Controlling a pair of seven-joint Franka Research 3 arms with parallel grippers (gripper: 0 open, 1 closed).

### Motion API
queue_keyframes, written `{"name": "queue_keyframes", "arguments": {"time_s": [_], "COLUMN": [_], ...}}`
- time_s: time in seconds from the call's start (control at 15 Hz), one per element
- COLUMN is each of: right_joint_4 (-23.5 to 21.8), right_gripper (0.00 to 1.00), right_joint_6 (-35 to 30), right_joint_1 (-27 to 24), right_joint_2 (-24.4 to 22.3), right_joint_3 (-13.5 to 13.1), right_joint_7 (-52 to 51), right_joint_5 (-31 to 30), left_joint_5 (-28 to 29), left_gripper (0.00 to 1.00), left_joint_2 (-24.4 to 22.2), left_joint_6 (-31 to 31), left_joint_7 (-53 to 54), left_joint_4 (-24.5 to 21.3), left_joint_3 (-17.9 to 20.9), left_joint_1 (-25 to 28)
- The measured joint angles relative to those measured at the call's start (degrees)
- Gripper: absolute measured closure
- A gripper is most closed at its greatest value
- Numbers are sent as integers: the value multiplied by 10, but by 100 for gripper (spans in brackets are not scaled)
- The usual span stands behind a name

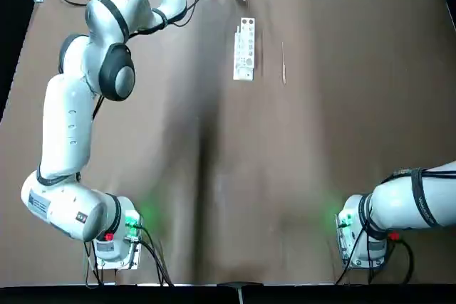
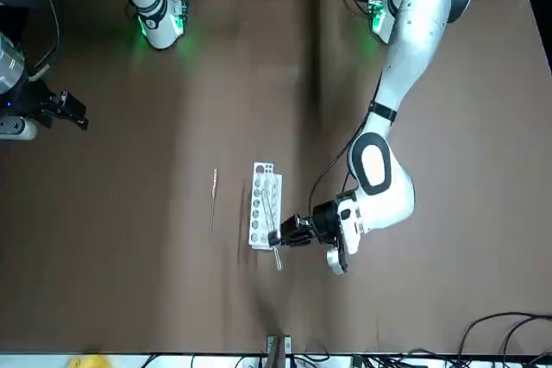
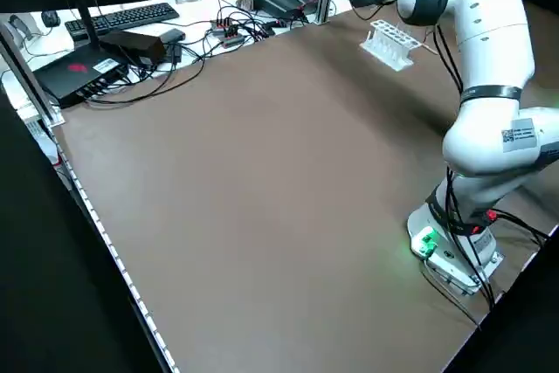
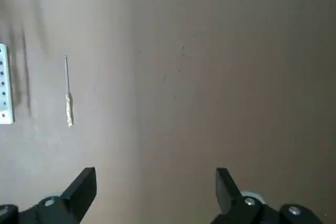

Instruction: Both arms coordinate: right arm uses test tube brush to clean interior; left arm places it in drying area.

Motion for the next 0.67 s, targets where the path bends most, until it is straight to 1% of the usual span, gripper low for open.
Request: {"name": "queue_keyframes", "arguments": {"time_s": [0.07, 0.33, 0.67], "right_joint_4": [0, 0, -1], "right_gripper": [0, 0, 0], "right_joint_6": [-1, -2, -2], "right_joint_1": [0, 4, 7], "right_joint_2": [0, 0, 0], "right_joint_3": [0, 1, 1], "right_joint_7": [0, 0, 0], "right_joint_5": [0, 0, 0], "left_joint_5": [3, 3, 4], "left_gripper": [77, 77, 77], "left_joint_2": [0, 0, -1], "left_joint_6": [-28, -79, -148], "left_joint_7": [-69, -183, -351], "left_joint_4": [-3, -8, -11], "left_joint_3": [0, 0, 0], "left_joint_1": [4, 14, 29]}}
